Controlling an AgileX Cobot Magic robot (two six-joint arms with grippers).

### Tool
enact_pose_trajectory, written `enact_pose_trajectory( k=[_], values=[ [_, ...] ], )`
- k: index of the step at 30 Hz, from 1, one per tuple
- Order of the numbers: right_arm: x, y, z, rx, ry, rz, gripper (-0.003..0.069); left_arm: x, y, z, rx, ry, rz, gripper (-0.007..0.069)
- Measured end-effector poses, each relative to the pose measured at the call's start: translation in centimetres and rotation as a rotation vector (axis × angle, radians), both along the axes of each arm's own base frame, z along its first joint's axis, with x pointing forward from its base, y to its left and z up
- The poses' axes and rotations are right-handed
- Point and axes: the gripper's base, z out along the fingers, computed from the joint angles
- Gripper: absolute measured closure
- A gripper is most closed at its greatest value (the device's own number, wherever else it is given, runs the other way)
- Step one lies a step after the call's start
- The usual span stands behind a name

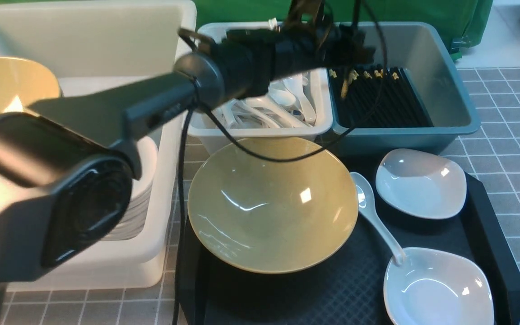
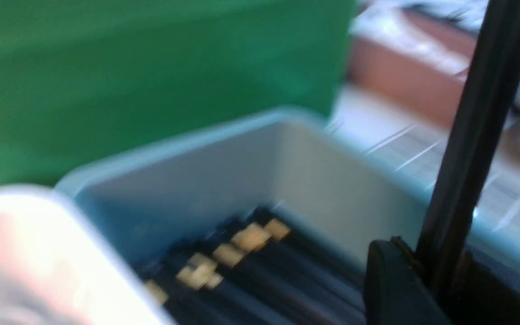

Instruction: On grey table put chopsticks spoon bowls plates into blue grey white boxes.

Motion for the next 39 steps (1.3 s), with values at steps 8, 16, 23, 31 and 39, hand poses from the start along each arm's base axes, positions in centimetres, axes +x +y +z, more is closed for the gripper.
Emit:
enact_pose_trajectory(
  k=[8,16,23,31,39],
  values=[
    [0.1,0.0,0.2,0.008,-0.019,-0.003,0.0623,-2.0,-0.6,4.7,-0.048,-0.072,-0.175,0.0137],
    [0.1,0.0,0.2,0.025,-0.016,-0.012,0.0620,-9.8,2.8,15.2,0.201,0.013,-0.406,0.0328],
    [0.1,0.1,0.2,0.036,-0.014,-0.012,0.0616,-14.2,6.1,13.6,0.582,0.465,-0.289,0.0607],
    [0.1,0.1,0.2,0.040,-0.014,-0.012,0.0606,-16.3,2.9,2.2,0.733,0.696,-0.314,0.0634],
    [0.1,0.1,0.1,0.041,-0.013,-0.012,0.0599,-19.3,-1.5,-1.1,0.639,0.730,-0.432,0.0634]
  ],
)
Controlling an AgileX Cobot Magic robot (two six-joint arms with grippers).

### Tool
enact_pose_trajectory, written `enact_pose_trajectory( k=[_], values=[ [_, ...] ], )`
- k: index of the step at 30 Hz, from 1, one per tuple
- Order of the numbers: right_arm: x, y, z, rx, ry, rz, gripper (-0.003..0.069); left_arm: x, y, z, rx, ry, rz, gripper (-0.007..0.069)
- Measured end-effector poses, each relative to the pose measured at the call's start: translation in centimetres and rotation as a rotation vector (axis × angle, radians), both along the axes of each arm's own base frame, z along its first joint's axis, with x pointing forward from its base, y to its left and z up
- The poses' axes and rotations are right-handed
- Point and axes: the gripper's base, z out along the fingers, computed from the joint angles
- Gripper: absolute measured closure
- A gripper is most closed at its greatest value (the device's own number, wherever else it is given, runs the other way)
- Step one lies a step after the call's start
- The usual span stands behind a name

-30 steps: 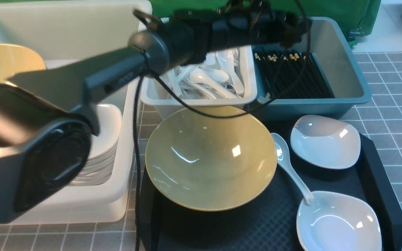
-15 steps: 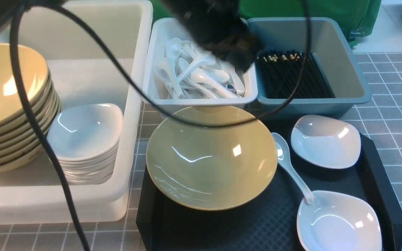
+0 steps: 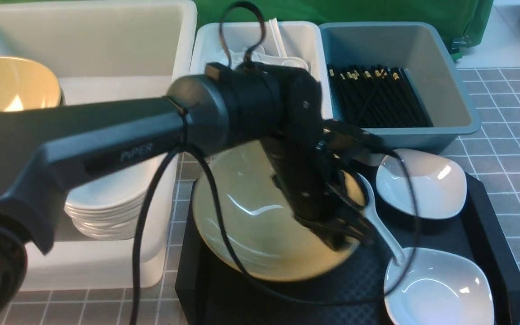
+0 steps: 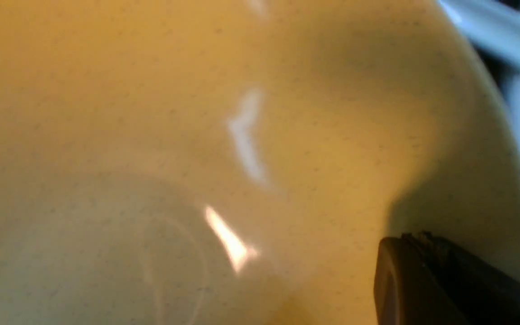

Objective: On grey table put chopsticks spoon bowls plates into blue grey white boxes.
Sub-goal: 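Grasp the large bowl on the tray by its rim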

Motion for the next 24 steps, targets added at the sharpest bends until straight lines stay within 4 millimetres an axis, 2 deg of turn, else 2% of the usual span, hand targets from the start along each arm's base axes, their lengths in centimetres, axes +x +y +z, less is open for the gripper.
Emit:
enact_pose_trajectory(
  k=[4,6,9,11,12,13,16,18,19,21,22,24],
  values=[
    [0.0,0.0,0.0,0.002,0.000,0.000,0.0597,-1.4,-1.8,1.5,-0.087,0.039,-0.067,0.0633],
    [0.0,0.0,0.0,0.002,0.001,0.000,0.0596,-1.4,-1.8,2.8,-0.102,0.038,-0.077,0.0633],
    [0.0,0.0,0.0,0.003,0.001,0.000,0.0592,-0.5,-0.7,4.5,-0.074,-0.003,-0.049,0.0625],
    [0.0,0.0,0.0,0.003,0.001,0.000,0.0592,0.6,0.9,5.9,-0.025,-0.072,-0.007,0.0606],
    [0.0,0.0,0.0,0.003,0.001,0.000,0.0590,1.9,2.7,6.5,0.046,-0.143,0.044,0.0571],
    [0.0,0.0,0.0,0.003,0.001,0.000,0.0589,2.5,3.4,6.5,0.079,-0.164,0.076,0.0545],
    [0.0,0.0,0.0,0.003,0.001,0.000,0.0587,4.0,5.1,6.3,0.158,-0.213,0.140,0.0480],
    [0.0,0.0,0.0,0.007,0.002,0.000,0.0582,5.3,6.1,5.1,0.232,-0.228,0.188,0.0367],
    [0.0,0.0,0.0,0.008,0.002,0.000,0.0582,5.4,6.2,5.0,0.243,-0.233,0.189,0.0358],
    [0.0,0.1,0.0,0.013,0.003,0.000,0.0580,6.2,6.2,3.2,0.302,-0.235,0.191,0.0267],
    [0.0,0.1,0.0,0.013,0.003,0.000,0.0580,6.3,6.2,3.1,0.308,-0.238,0.191,0.0256],
    [0.0,0.1,0.0,0.013,0.003,0.000,0.0580,7.0,6.1,1.2,0.358,-0.242,0.188,0.0219]
  ],
)
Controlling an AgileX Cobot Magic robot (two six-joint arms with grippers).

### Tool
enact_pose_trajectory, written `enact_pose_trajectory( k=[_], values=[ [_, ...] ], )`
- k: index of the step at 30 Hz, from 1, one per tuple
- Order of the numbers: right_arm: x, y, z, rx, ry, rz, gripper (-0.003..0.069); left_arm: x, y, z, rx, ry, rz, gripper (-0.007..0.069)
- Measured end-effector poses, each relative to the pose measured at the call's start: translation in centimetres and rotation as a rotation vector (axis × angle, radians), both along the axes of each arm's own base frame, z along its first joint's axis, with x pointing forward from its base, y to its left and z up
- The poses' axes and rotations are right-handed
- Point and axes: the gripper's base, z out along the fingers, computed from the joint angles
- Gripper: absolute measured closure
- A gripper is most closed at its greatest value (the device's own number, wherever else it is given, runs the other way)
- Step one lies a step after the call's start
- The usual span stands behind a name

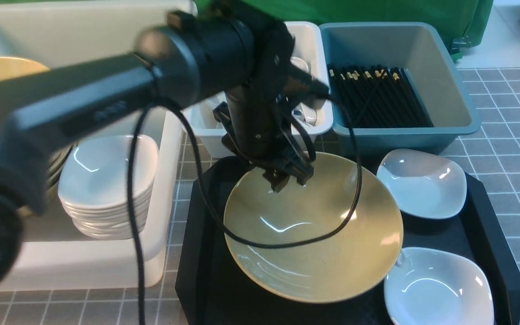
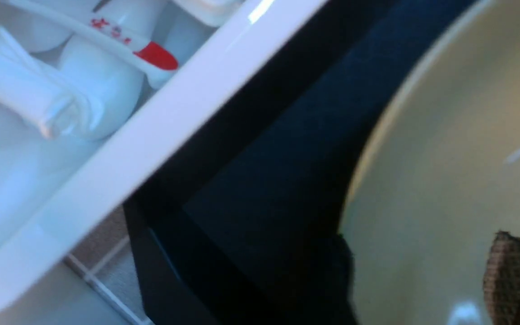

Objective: On grey table put chopsticks spoon bowls plates into blue grey white boxes.
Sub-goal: 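Grasp the large bowl on the tray by its rim, then place the tan bowl onto the bowl stack in the left bin with the left gripper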

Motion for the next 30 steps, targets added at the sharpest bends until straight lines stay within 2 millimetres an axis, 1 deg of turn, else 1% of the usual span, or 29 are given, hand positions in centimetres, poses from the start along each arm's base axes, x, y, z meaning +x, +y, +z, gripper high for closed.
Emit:
enact_pose_trajectory(
  k=[2,4,5,6,8,9,11,12,13,14,15,16,17,18,19,20,21,23,24,25,26,27,28,29,30],
  values=[
    [0.0,0.0,0.0,0.000,0.000,0.000,0.0580,0.4,-0.1,-1.5,0.031,0.020,0.004,0.0223],
    [0.0,0.0,0.0,0.001,0.000,0.000,0.0580,0.5,-0.2,-2.5,0.049,0.042,0.005,0.0248],
    [0.0,0.0,0.0,0.001,0.000,0.000,0.0580,0.6,-0.2,-2.9,0.055,0.052,0.003,0.0273],
    [0.0,0.0,0.0,0.001,0.000,0.000,0.0580,0.5,-0.3,-3.2,0.055,0.063,0.004,0.0320],
    [0.0,0.0,0.0,0.001,0.000,0.000,0.0580,0.5,-0.3,-2.7,0.040,0.064,0.007,0.0382],
    [0.0,0.0,0.0,0.001,0.000,0.000,0.0580,0.4,-0.3,-2.3,0.029,0.062,0.009,0.0398],
    [0.0,0.0,0.0,0.001,0.000,0.000,0.0580,0.0,-0.2,-1.1,0.002,0.055,0.006,0.0456],
    [0.0,0.0,0.0,0.001,0.000,0.000,0.0580,-0.3,-0.1,0.0,-0.027,0.045,-0.002,0.0494],
    [0.0,0.0,0.0,0.001,0.000,0.000,0.0580,-0.3,-0.1,0.0,-0.030,0.048,-0.003,0.0502],
    [0.0,0.0,0.0,0.001,0.000,0.000,0.0580,-0.7,0.1,1.4,-0.078,0.045,-0.008,0.0558],
    [0.0,0.0,0.0,0.001,0.000,0.000,0.0580,-1.0,0.8,3.3,-0.137,0.023,-0.012,0.0598],
    [0.0,0.0,0.0,0.001,0.000,0.000,0.0578,-0.9,1.4,4.4,-0.189,0.021,-0.002,0.0610],
    [0.0,0.0,0.0,0.001,0.000,0.000,0.0577,-1.1,2.5,6.2,-0.250,0.008,0.004,0.0620],
    [0.0,0.0,0.0,0.001,0.000,0.000,0.0577,-1.0,2.6,6.2,-0.259,0.012,0.007,0.0620],
    [0.0,0.0,0.0,0.001,0.000,0.000,0.0575,-1.2,4.2,8.4,-0.328,-0.014,0.022,0.0618],
    [0.0,0.0,0.0,0.002,0.000,0.000,0.0573,-1.1,5.8,10.1,-0.372,-0.051,0.039,0.0614],
    [0.0,0.0,0.0,0.002,0.000,0.000,0.0572,-0.8,9.0,12.5,-0.442,-0.120,0.098,0.0611],
    [0.0,0.0,0.0,0.002,0.000,0.000,0.0570,-1.1,12.0,15.1,-0.523,-0.194,0.166,0.0613],
    [0.0,0.0,0.0,0.002,0.000,0.000,0.0570,-1.6,13.4,16.6,-0.556,-0.248,0.199,0.0615],
    [0.0,0.0,0.0,0.002,0.000,0.000,0.0569,-1.9,15.7,18.1,-0.588,-0.313,0.258,0.0617],
    [0.0,0.0,0.0,0.003,0.001,0.000,0.0568,-2.8,18.2,20.2,-0.619,-0.409,0.315,0.0620],
    [0.0,0.0,0.0,0.003,0.001,0.000,0.0568,-3.3,20.1,21.2,-0.629,-0.464,0.367,0.0621],
    [0.0,0.0,0.0,0.003,0.001,0.000,0.0567,-5.3,23.8,23.5,-0.628,-0.586,0.471,0.0622],
    [0.0,0.0,0.0,0.003,0.001,0.000,0.0566,-6.0,25.6,24.2,-0.615,-0.632,0.528,0.0622],
    [0.0,0.0,0.0,0.003,0.001,0.000,0.0565,-7.2,27.7,24.9,-0.593,-0.688,0.598,0.0622]
  ],
)
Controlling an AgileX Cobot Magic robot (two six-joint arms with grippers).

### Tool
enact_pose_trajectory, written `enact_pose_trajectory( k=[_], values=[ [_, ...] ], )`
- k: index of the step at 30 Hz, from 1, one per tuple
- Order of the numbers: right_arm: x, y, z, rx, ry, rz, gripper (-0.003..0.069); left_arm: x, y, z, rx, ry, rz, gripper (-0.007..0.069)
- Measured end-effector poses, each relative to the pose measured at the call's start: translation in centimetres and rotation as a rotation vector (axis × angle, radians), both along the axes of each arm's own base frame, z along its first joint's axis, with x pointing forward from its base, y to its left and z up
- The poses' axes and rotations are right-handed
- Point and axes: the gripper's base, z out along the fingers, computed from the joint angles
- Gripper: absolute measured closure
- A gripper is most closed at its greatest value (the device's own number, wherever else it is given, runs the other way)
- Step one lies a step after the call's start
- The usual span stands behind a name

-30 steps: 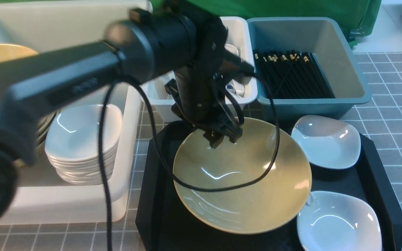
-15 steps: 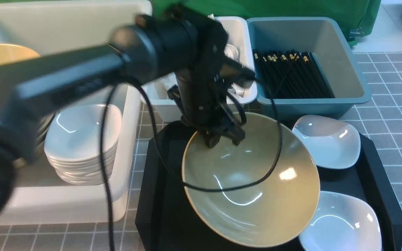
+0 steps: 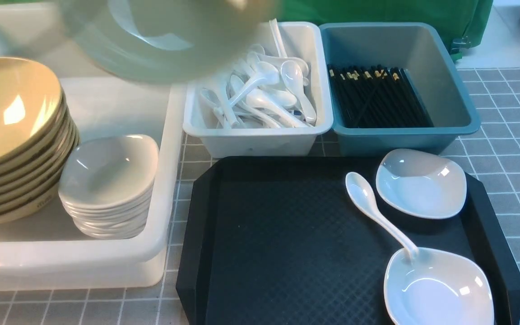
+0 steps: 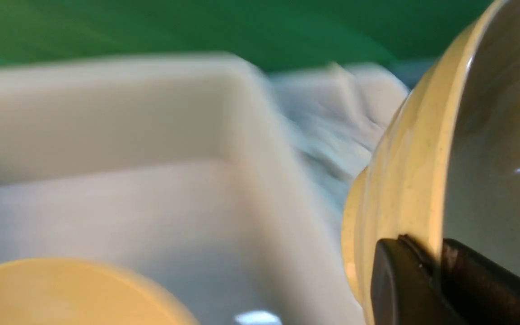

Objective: On grey table put chopsticks spoon bowls plates into blue grey white boxes.
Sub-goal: 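Place the tan bowl onto the bowl stack in the left bin with the left gripper, then reach down and grasp the white spoon resting in the bowl with the right gripper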

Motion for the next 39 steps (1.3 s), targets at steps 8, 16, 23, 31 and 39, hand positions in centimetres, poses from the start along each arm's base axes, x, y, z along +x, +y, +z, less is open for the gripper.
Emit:
enact_pose_trajectory(
  k=[8,16,23,31,39],
  values=[
    [0.0,0.0,0.0,0.000,0.000,0.000,0.0561,-4.5,10.1,-3.7,-0.020,0.062,0.463,0.0620],
    [0.0,0.0,0.0,0.000,0.000,0.000,0.0561,-3.3,12.7,-13.5,-0.144,0.179,0.586,0.0613],
    [0.0,0.1,-0.4,-0.002,0.012,0.008,0.0561,-2.7,13.1,-16.0,-0.134,0.250,0.561,0.0362],
    [0.0,0.1,-0.7,-0.001,0.008,0.008,0.0557,-4.4,11.6,-11.8,-0.112,0.104,0.556,0.0098],
    [0.1,0.1,-0.6,0.002,-0.010,0.007,0.0547,-4.2,10.1,-11.3,-0.119,0.074,0.505,0.0270]
  ],
)
